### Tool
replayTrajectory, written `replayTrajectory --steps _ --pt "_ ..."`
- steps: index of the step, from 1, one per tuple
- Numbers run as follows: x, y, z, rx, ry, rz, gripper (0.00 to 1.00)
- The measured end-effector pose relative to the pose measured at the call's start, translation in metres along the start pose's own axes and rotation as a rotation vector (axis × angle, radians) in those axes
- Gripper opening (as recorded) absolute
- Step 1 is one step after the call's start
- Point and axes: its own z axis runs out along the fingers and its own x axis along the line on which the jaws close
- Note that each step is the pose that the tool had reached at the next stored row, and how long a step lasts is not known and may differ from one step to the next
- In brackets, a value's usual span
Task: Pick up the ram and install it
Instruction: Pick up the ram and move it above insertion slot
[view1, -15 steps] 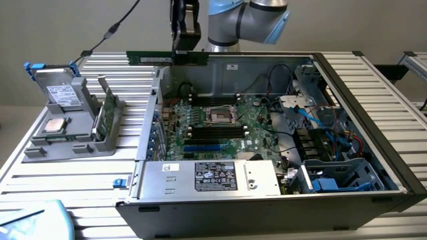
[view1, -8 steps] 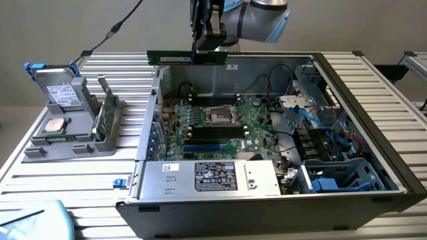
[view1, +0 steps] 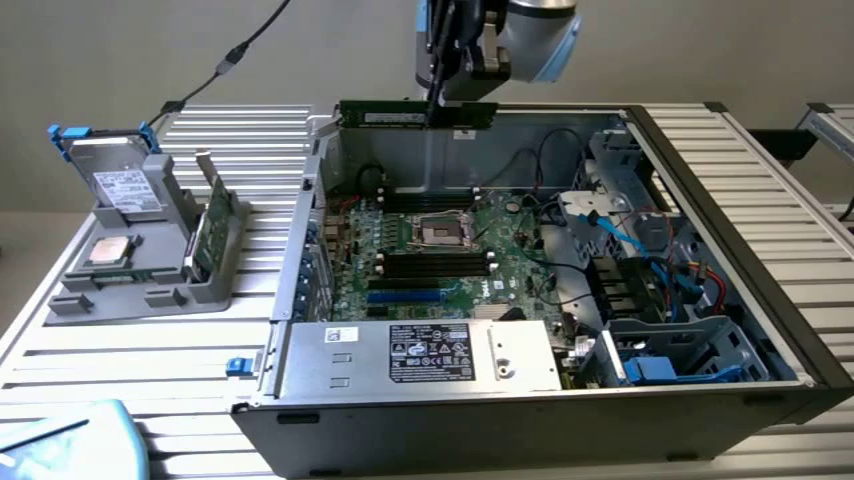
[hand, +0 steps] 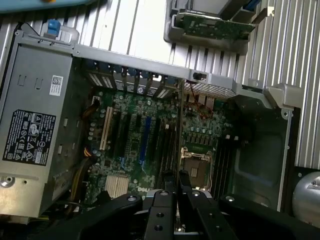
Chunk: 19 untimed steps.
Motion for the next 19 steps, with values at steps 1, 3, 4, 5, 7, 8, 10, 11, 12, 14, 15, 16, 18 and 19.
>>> replayTrajectory --steps 1,3,4,5,7,8,10,11,12,14,15,16,18,19 --pt "0.001 -0.0042 -0.0007 0.0002 -0.001 0.0 0.15" --pt "0.002 -0.0089 0.0006 0.0009 -0.0034 0.001 0.15" --pt "0.002 -0.0109 0.0021 0.0014 -0.0044 0.005 0.15" --pt "0.003 -0.0132 0.0034 0.0015 -0.0048 0.008 0.15" --pt "0.004 -0.0177 0.0064 0.002 -0.0061 0.015 0.15" --pt "0.005 -0.02 0.0079 0.0022 -0.0067 0.019 0.15" --pt "0.006 -0.024 0.011 0.0032 -0.0082 0.028 0.15" --pt "0.006 -0.0251 0.0126 0.0042 -0.0092 0.034 0.15" --pt "0.007 -0.0261 0.0143 0.0054 -0.0104 0.042 0.15" --pt "0.007 -0.0277 0.0175 0.0077 -0.0123 0.056 0.15" --pt "0.008 -0.0284 0.0193 0.0087 -0.0132 0.062 0.15" --pt "0.007 -0.0288 0.021 0.0093 -0.0136 0.067 0.15" --pt "0.006 -0.0298 0.025 0.0098 -0.0143 0.07 0.15" --pt "0.004 -0.0304 0.027 0.0095 -0.0143 0.071 0.15"
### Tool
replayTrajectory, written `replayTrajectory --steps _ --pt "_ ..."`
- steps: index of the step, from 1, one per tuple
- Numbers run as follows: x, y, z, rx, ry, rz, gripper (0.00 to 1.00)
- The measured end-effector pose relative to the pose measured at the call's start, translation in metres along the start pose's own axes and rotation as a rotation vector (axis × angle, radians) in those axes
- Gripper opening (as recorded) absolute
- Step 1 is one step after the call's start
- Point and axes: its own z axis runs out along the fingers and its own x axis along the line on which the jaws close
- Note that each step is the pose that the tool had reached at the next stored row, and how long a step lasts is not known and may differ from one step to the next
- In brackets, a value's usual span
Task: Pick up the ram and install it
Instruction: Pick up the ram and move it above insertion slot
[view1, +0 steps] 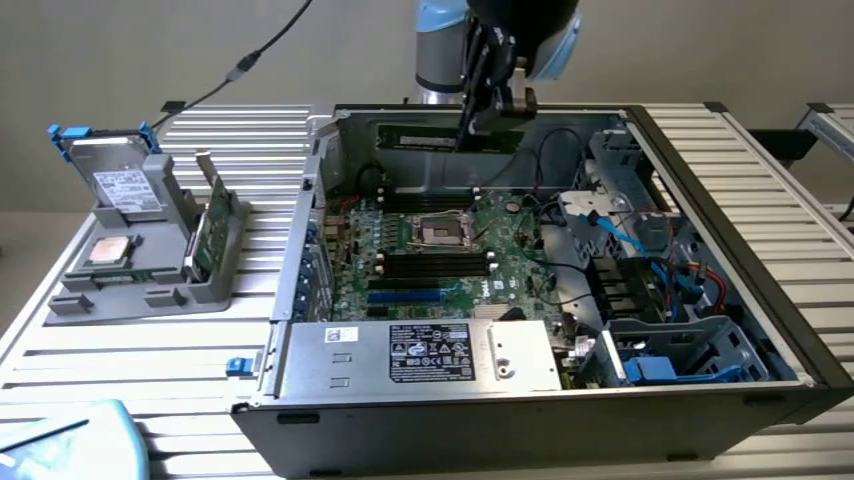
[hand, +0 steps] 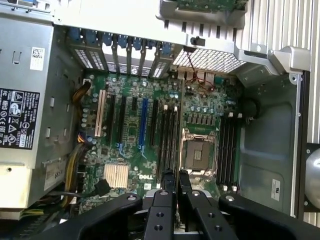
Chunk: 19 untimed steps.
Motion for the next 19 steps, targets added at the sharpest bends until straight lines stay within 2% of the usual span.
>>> replayTrajectory --steps 4,6,7,8,9,11,12,13,14,15,16,19 --pt "-0.009 -0.002 0.0077 -0.0005 0.0023 0.0 0.15" --pt "-0.014 -0.0029 0.0104 -0.0011 0.0103 0.002 0.15" --pt "-0.016 -0.0032 0.0113 -0.0019 0.0193 0.003 0.15" --pt "-0.018 -0.0035 0.0119 -0.0031 0.0338 0.005 0.15" --pt "-0.02 -0.0038 0.0122 -0.0046 0.0498 0.008 0.15" --pt "-0.023 -0.0044 0.0131 -0.0077 0.0868 0.013 0.15" --pt "-0.025 -0.0048 0.0134 -0.009 0.1026 0.016 0.15" --pt "-0.027 -0.0055 0.0139 -0.0103 0.1172 0.018 0.15" --pt "-0.029 -0.0062 0.0145 -0.0113 0.1287 0.02 0.15" --pt "-0.031 -0.0066 0.0153 -0.0119 0.1372 0.021 0.15" --pt "-0.033 -0.0069 0.0162 -0.0117 0.1425 0.022 0.15" --pt "-0.038 -0.0078 0.0188 -0.0064 0.1542 0.023 0.15"
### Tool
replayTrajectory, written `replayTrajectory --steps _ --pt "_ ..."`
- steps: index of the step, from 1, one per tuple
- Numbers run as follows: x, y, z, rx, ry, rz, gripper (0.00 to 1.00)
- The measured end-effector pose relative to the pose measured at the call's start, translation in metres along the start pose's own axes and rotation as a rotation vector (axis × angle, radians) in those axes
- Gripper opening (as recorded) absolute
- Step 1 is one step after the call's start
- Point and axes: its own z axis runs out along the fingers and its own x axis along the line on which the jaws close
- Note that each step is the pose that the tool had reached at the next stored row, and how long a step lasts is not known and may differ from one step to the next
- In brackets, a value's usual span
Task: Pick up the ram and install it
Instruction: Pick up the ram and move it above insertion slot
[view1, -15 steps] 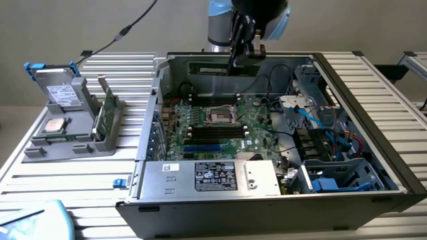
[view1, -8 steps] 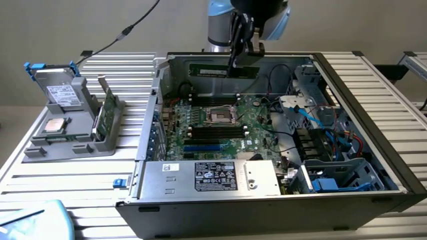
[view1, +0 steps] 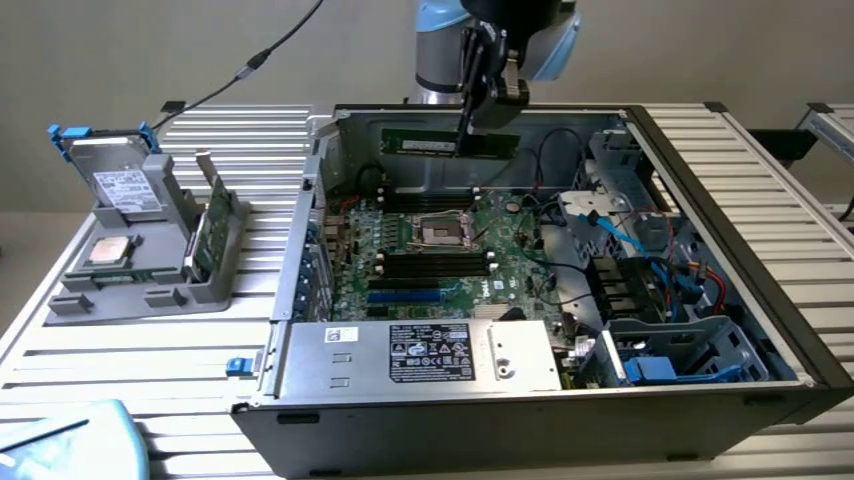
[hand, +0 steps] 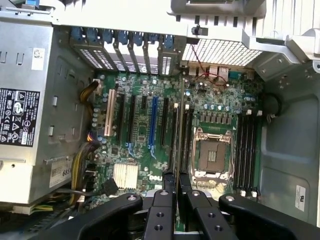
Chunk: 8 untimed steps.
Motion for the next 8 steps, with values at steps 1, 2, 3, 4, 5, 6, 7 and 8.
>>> replayTrajectory --steps 1,2,3,4,5,6,7,8 --pt "-0.002 -0.0003 0.0005 0.0029 0.0032 0.0 0.15" --pt "-0.005 -0.0005 0.0011 0.006 0.0067 0.001 0.15" --pt "-0.007 -0.0008 0.0016 0.0095 0.0104 0.001 0.15" --pt "-0.009 -0.0011 0.002 0.0137 0.0142 0.002 0.15" --pt "-0.011 -0.0013 0.0024 0.0182 0.0181 0.002 0.15" --pt "-0.013 -0.0015 0.0028 0.023 0.0216 0.003 0.15" --pt "-0.014 -0.0017 0.0032 0.0287 0.0246 0.003 0.15" --pt "-0.015 -0.0018 0.0035 0.0355 0.0277 0.004 0.15"
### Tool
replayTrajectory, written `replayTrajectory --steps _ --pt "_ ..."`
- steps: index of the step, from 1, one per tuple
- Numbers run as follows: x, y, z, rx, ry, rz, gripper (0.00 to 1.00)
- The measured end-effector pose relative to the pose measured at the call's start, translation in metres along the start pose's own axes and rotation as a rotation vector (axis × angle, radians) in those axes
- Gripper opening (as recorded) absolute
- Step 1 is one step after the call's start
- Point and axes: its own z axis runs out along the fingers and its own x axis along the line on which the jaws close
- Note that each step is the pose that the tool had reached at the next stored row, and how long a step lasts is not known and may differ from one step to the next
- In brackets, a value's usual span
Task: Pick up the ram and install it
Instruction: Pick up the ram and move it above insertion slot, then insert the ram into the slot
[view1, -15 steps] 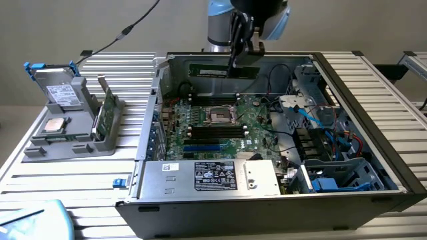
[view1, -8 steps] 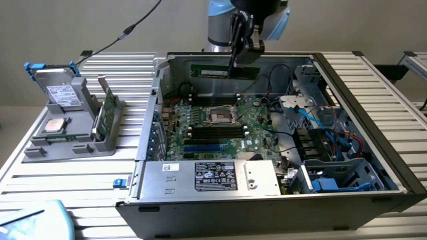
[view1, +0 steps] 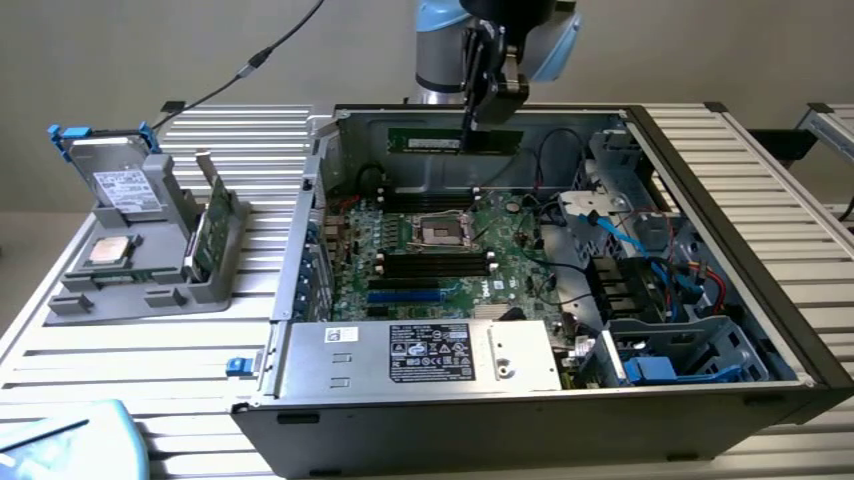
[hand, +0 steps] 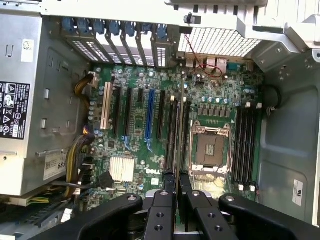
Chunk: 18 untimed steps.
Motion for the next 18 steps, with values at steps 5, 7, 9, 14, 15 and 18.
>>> replayTrajectory --steps 5,7,9,14,15,18 --pt "-0.0019 -0.0001 0.0011 0.0197 0.0076 0.001 0.15" --pt "-0.0019 -0.0001 0.0011 0.0197 0.0075 0.001 0.15" --pt "-0.0019 -0.0001 0.0011 0.0197 0.0075 0.001 0.15" --pt "-0.0019 -0.0001 0.0011 0.0197 0.0075 0.001 0.15" --pt "-0.0019 -0.0001 0.0011 0.0197 0.0075 0.001 0.15" --pt "-0.0019 -0.0001 0.0012 0.0197 0.0077 0.001 0.15"
